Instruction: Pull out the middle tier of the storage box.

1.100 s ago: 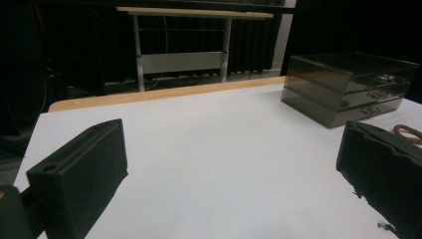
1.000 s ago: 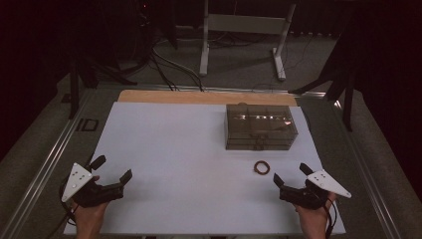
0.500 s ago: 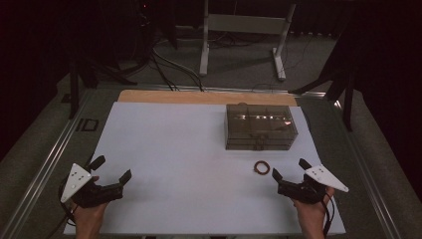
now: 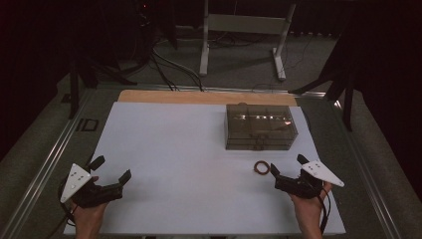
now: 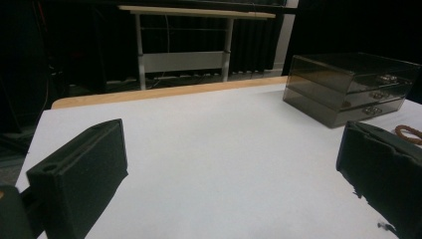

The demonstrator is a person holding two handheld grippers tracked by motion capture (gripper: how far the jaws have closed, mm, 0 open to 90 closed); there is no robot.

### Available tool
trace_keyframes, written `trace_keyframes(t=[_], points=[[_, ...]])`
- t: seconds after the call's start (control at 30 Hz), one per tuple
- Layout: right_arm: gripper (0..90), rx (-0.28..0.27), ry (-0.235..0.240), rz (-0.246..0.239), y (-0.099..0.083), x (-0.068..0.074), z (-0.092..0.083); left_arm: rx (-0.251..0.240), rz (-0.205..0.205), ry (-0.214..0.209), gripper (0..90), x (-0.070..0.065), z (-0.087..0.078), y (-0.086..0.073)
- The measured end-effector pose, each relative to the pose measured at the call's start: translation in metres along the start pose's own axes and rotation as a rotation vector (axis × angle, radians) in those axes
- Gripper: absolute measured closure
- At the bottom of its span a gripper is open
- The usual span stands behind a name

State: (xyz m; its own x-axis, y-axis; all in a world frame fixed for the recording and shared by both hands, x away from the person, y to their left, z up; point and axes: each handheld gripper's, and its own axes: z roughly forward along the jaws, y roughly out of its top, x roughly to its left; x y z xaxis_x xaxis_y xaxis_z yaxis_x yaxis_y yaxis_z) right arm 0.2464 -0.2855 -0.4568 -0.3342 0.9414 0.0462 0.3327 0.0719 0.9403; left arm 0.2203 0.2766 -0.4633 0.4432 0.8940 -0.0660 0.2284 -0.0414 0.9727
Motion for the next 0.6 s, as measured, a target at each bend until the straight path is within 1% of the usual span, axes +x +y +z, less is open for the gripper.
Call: trace_keyframes(t=[0.27, 0.6], points=[[0.0, -0.011, -0.005, -0.005, 0.006, 0.0, 0.006, 0.007, 0.008, 0.002, 1.2, -0.001, 0.001, 0.0], [0.0, -0.013, -0.017, 0.008, 0.005, -0.001, 0.012, 0.004, 0.009, 0.012, 1.1, 0.0, 0.0, -0.001]])
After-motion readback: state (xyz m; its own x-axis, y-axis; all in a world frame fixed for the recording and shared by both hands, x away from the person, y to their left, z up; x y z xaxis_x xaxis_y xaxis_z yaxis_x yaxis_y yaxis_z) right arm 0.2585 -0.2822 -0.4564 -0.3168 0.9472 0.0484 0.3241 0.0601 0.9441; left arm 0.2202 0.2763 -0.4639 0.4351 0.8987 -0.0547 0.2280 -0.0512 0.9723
